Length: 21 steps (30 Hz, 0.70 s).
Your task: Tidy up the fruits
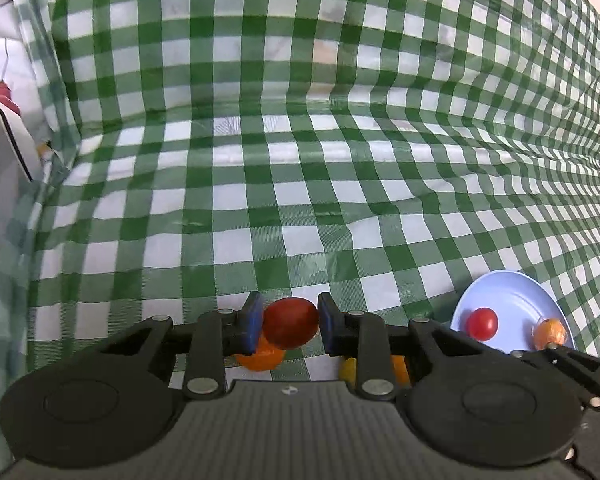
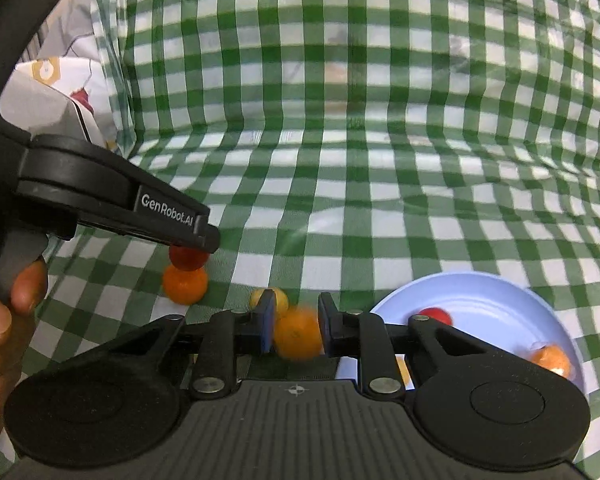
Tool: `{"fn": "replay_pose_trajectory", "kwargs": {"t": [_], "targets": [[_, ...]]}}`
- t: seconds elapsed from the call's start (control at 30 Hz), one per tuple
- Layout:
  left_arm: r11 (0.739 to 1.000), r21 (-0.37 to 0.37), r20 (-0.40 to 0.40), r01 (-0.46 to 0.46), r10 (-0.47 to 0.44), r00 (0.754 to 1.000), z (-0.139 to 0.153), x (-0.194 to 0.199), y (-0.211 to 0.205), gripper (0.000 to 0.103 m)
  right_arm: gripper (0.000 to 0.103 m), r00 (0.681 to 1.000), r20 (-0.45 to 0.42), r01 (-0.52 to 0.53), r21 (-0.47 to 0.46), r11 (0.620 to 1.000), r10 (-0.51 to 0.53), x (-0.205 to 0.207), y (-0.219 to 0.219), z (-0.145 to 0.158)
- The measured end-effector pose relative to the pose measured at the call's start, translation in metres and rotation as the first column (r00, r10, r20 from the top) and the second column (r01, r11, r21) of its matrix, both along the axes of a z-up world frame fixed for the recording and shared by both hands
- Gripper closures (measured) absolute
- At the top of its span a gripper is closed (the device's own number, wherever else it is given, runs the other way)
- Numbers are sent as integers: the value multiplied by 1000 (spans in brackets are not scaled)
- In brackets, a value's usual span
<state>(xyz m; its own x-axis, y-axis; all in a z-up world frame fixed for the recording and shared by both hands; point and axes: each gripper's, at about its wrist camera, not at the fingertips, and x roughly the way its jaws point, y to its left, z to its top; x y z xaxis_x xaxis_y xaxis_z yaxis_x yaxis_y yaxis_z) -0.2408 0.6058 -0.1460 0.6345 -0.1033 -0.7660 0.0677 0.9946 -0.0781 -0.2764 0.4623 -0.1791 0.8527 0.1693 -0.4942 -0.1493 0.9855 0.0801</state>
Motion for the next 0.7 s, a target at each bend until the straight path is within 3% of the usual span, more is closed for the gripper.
{"fn": "replay_pose_trajectory", "kwargs": {"t": [0.33, 0.5, 0.7], "targets": [[999, 15, 10, -38, 38, 999, 5, -12, 5, 71, 78, 1000, 5, 14, 7, 1000, -14, -14, -22, 6], [998, 9, -3, -68, 68, 998, 2, -8, 11, 71, 64, 1000, -20, -11, -18, 1000, 11, -8, -18, -1], [998, 0, -2, -58, 58, 998, -1, -5, 9, 71, 62, 1000, -8, -2, -66, 998, 1, 7, -4, -15]]}}
